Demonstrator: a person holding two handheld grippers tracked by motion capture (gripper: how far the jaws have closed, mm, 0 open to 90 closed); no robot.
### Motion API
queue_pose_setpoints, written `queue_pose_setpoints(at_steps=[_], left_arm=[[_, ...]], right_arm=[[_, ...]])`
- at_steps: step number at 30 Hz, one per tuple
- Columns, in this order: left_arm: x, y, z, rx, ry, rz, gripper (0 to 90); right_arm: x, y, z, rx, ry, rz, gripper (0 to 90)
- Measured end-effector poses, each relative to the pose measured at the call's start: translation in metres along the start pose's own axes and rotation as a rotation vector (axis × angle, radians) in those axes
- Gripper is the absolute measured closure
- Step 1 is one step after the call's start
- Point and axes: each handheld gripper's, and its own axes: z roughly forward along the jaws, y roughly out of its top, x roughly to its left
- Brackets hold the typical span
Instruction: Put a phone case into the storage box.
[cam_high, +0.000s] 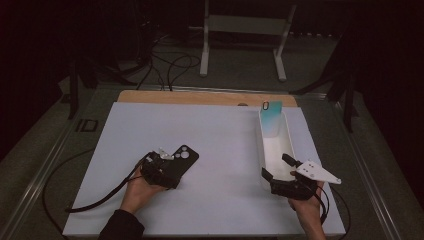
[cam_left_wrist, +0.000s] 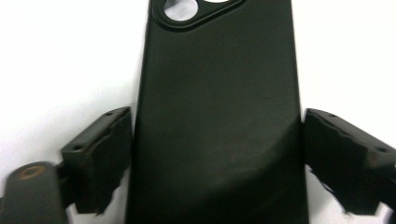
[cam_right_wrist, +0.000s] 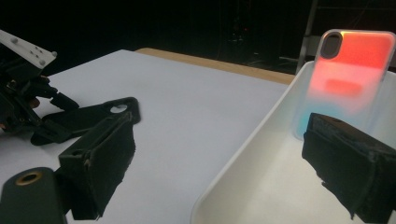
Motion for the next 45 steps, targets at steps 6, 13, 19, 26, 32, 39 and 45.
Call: queue_pose_setpoints(at_steps=[6, 13, 19, 26, 32, 39, 45], left_arm=[[0.0, 0.0, 0.0, 0.0, 0.005, -0.002, 14.3], [-0.002, -0.001, -0.002, -0.015, 0.012, 0.003, 16.8], [-0.003, -0.001, -0.005, -0.04, 0.009, -0.014, 17.0], [-0.001, 0.001, -0.018, -0.095, 0.005, -0.044, 16.6], [-0.002, 0.002, -0.029, -0.15, 0.005, -0.067, 16.5], [-0.003, 0.006, -0.048, -0.229, 0.005, -0.075, 16.4], [-0.008, 0.011, -0.059, -0.263, 0.013, -0.062, 16.3]], right_arm=[[0.001, 0.0, 0.001, 0.002, 0.004, 0.001, 9.6], [0.001, 0.0, 0.002, 0.005, 0.006, 0.0, 9.6], [0.0, 0.0, 0.001, 0.004, 0.004, 0.003, 9.6], [-0.003, 0.001, 0.001, -0.004, 0.019, 0.045, 9.6], [-0.002, 0.004, 0.005, 0.014, 0.032, 0.055, 9.6], [0.002, 0.016, 0.014, 0.047, 0.058, 0.048, 9.6], [0.004, 0.025, 0.02, 0.066, 0.066, 0.054, 9.6]])
